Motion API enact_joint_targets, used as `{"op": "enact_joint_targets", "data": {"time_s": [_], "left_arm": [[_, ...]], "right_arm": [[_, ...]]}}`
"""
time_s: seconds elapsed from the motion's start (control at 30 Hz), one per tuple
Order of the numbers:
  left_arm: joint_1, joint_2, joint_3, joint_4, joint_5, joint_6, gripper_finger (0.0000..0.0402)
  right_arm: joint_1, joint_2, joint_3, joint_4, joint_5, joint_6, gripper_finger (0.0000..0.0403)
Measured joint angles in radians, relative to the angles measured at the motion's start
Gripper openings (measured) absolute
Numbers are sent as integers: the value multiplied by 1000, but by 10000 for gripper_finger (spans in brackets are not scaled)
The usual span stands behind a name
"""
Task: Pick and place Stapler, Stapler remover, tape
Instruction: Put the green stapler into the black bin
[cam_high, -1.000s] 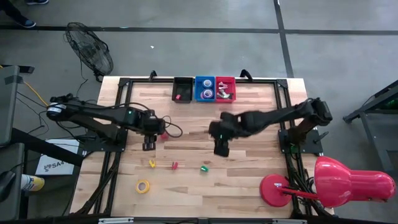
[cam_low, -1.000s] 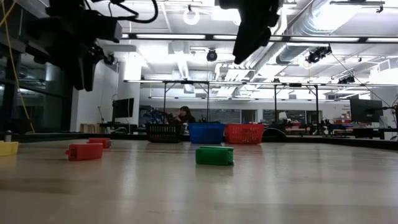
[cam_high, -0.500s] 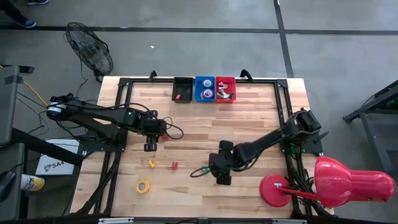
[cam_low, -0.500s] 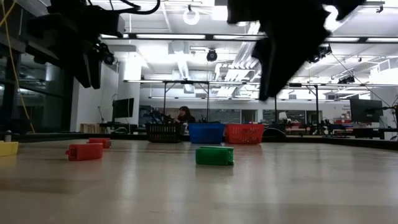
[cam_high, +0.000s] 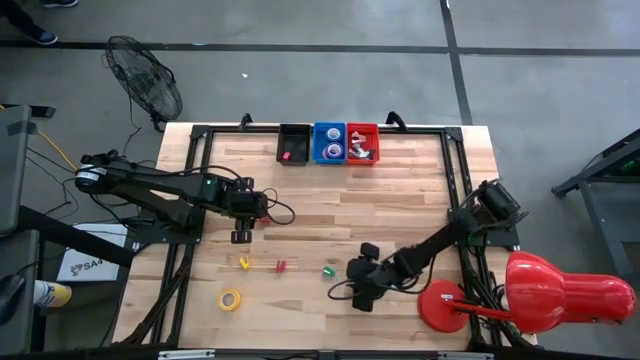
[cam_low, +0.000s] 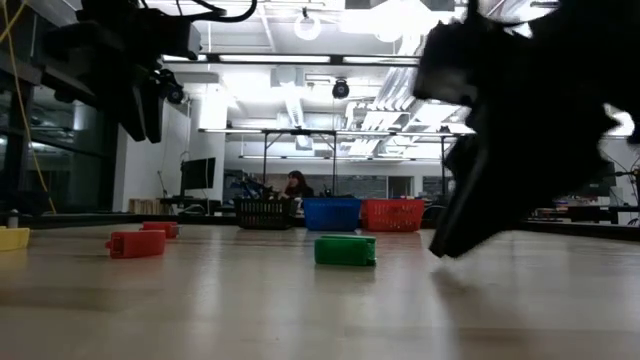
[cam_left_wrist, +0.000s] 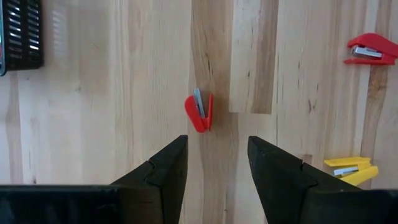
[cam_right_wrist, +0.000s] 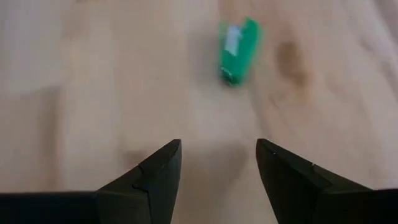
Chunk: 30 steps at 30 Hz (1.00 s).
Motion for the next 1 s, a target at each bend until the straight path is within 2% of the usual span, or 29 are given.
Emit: {"op": "enact_joint_targets", "data": {"time_s": [0.17,0.37,0.53,1.0], "left_arm": [[0,0,0,-1,-1,0,162],[2,0,0,-2,-1,16,162],[2,1,0,-4,-1,15,162],[2,1,0,1,-12,15,162]], "right_arm": [[31,1,-67,93,151,27,200],[34,83,-59,203,182,-40,200],[47,143,-39,254,278,43,200],[48,218,-40,392,337,38,200]]}}
